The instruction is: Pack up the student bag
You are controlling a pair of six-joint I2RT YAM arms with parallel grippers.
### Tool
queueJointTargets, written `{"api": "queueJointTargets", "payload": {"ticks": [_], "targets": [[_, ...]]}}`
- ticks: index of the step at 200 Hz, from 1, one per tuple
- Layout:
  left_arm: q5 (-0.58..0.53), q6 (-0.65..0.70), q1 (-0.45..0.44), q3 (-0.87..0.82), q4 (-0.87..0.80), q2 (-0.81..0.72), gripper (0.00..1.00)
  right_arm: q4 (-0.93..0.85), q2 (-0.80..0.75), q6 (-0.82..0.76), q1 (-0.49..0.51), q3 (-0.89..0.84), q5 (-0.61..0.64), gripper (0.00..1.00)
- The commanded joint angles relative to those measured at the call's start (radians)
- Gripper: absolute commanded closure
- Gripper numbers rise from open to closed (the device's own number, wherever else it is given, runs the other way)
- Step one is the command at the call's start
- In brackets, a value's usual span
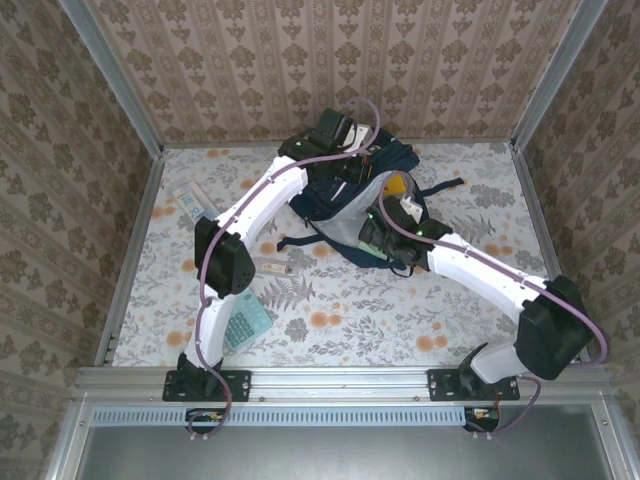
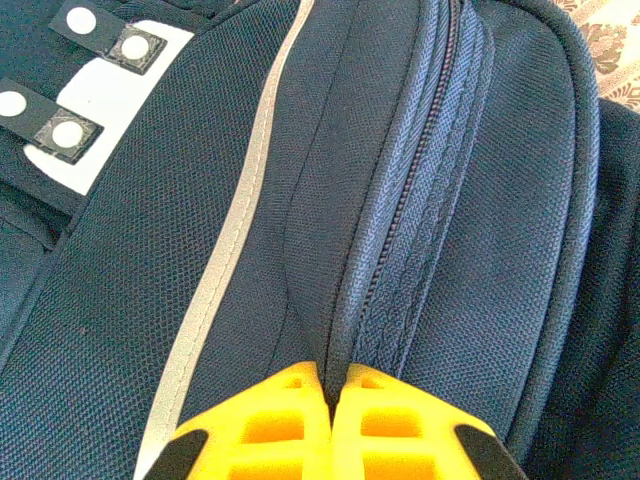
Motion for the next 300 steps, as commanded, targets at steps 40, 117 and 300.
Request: {"api": "queueJointTargets", "payload": {"ticks": [40, 117, 300], "targets": [[-0.035, -0.031, 0.012, 0.048, 0.02, -0.073, 1.0, 0.144, 0.204, 0.065, -0.128, 0.104, -0.047, 0.14], [-0.038, -0.026, 0.011, 0.042, 0.015, -0.073, 1.0, 0.175, 0.24, 0.048, -0.181, 0.192, -0.121, 0.01], [-0.037, -0.009, 0.032, 0.057, 0.007, -0.071, 1.0, 0.312, 0.006, -0.28, 0.21, -0.13, -0.306, 0.12]]}}
